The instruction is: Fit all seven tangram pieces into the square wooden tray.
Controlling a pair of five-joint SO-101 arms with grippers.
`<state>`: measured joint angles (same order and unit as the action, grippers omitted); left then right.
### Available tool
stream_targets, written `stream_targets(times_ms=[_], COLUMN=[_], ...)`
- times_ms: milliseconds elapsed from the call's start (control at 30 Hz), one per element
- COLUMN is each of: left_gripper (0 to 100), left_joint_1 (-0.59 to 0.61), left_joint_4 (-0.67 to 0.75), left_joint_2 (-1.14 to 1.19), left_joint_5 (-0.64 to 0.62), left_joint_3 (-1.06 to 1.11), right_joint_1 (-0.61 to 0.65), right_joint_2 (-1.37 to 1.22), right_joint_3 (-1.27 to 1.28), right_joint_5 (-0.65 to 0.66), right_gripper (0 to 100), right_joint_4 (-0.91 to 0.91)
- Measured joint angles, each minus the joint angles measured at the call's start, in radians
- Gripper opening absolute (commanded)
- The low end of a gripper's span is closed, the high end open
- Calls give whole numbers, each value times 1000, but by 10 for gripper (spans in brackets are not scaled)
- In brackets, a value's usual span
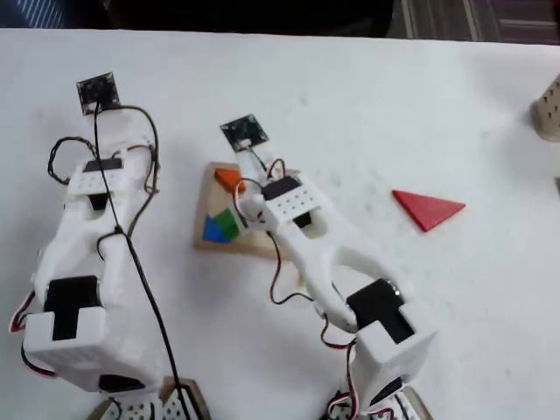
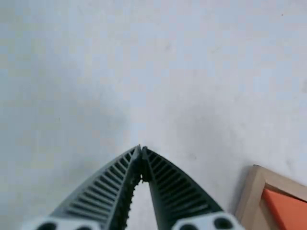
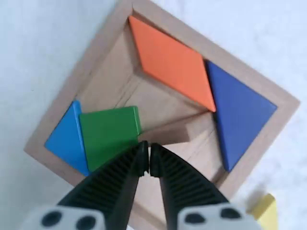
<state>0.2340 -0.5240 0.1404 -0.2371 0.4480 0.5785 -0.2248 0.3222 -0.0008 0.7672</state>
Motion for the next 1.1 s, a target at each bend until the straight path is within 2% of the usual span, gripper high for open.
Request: stream_targets(times_ms=[333,567,700,867,1033,1100], left_gripper=[23,23,23,23,23,23], left_joint_1=[0,8,8,8,8,8], left_joint_4=[0,0,0,0,0,0], left_joint_2=[0,0,0,0,0,0], left_joint_5=[0,0,0,0,0,0], left_joint_3=[0,0,0,0,0,0], right_joint_1=[-2,-2,-34,-61,-63,-64], right_joint_2=[-43,114,161,153,17,-29], right_joint_3=[-60,-60,-60,-60,-61,-61], right_joint_5=[0,0,0,0,3,41], right_gripper=[18,18,18,20,19,18], right_joint_4=[74,230,258,104,-123,-160])
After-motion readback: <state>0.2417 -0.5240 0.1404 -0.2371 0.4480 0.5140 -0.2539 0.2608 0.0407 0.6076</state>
